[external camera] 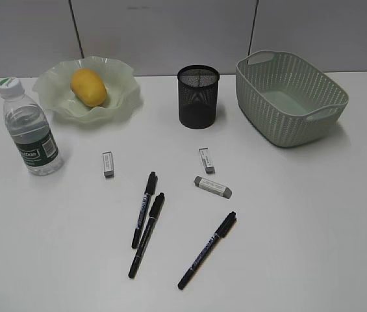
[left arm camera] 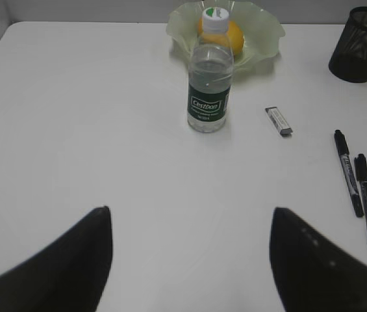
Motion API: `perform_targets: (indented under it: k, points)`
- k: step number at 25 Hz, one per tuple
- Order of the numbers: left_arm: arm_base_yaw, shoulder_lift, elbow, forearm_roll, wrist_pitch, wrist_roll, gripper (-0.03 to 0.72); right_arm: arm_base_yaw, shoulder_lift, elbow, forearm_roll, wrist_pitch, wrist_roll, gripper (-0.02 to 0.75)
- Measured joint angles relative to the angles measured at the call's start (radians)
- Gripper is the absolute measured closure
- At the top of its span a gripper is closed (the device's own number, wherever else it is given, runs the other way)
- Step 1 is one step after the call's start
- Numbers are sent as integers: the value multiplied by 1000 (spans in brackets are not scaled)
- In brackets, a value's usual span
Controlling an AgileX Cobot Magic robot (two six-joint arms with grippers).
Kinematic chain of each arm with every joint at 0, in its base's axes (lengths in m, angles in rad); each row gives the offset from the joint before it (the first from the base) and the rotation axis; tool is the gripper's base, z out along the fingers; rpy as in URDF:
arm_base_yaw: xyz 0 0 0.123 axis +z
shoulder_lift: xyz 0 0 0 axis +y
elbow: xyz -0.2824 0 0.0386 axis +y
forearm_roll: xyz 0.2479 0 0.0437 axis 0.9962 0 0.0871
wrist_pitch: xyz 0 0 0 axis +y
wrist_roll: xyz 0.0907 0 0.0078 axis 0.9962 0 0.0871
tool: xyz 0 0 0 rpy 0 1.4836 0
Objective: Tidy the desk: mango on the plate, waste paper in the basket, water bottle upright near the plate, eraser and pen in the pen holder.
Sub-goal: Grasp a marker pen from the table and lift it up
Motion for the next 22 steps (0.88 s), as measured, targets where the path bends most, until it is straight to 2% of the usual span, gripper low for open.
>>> perform_targets:
  k: [22]
  points:
    - [0,0,0,18,-2,0,117,0,0,0,-8,0,0,209]
